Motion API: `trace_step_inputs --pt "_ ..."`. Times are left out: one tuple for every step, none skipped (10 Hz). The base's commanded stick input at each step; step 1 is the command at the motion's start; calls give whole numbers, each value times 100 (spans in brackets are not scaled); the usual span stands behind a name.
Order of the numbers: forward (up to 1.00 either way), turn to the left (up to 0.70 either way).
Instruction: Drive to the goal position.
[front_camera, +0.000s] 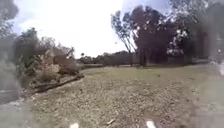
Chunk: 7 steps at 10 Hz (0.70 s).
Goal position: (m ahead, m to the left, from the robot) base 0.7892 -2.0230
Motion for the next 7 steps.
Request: trace_step_inputs --pt "50 -50" --pt "50 -50" --pt "50 -50" --pt "50 -50" --pt "50 -50" --pt "50 -50" --pt "50 -50"
